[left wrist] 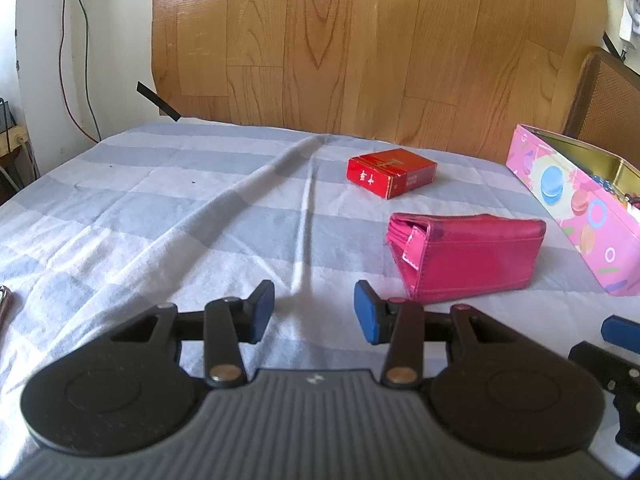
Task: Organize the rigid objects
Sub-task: 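Move the left gripper toward the pink pouch on the sheet, then grasp the pink pouch with the left gripper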
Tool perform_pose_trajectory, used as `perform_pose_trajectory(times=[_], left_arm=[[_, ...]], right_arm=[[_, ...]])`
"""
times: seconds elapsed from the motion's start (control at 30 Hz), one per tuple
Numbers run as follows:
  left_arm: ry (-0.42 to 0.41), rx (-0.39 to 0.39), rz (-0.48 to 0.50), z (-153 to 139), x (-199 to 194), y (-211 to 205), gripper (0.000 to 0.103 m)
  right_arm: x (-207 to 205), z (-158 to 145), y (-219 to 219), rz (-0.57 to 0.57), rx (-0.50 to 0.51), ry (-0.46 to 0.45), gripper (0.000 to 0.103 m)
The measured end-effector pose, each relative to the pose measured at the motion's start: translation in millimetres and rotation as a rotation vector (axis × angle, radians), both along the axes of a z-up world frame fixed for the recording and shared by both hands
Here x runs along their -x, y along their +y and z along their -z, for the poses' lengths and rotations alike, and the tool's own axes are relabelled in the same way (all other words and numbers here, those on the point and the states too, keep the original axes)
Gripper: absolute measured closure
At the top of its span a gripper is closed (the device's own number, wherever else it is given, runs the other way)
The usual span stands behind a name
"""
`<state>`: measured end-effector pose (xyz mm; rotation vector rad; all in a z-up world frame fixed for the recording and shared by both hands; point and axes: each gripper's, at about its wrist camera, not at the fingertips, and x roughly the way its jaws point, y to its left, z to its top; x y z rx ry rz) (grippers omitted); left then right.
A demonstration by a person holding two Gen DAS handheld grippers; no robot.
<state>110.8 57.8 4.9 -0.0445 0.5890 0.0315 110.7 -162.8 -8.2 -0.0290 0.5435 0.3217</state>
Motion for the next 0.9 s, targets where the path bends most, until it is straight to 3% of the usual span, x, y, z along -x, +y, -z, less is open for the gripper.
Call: perform_pose_trajectory(times=[0.4,0.47,0.6,0.8,0.9], left_arm=[[-0.003,0.018,0.01,-0.6,0.2,0.8,0.055],[-0.02,0.065,0.03,-3.4,0.5,6.4,0.049],[-0.039,0.153,0.08,-12.5,-5.0,11.3,0.029],[-0.039,0.109,0.18,-24.0,-27.5,-13.3,0.023],[-0.007,0.156,0.225,-22.0,-40.0,-19.2,0.022]], right_arm=[[-1.3,-0.3,2.1,-0.013,0.014,0.006,0.054],[-4.4,-1.7,2.8,-0.032,0.013,0.013,0.051],[-17.5,-6.9,8.5,-0.064,0.049,-0.012,0.044],[-51.7,-13.7,23.9,-0.113,0.083,-0.036,0.032],[-65.2,-15.8,31.2,-0.169,0.084,-0.026,0.03]])
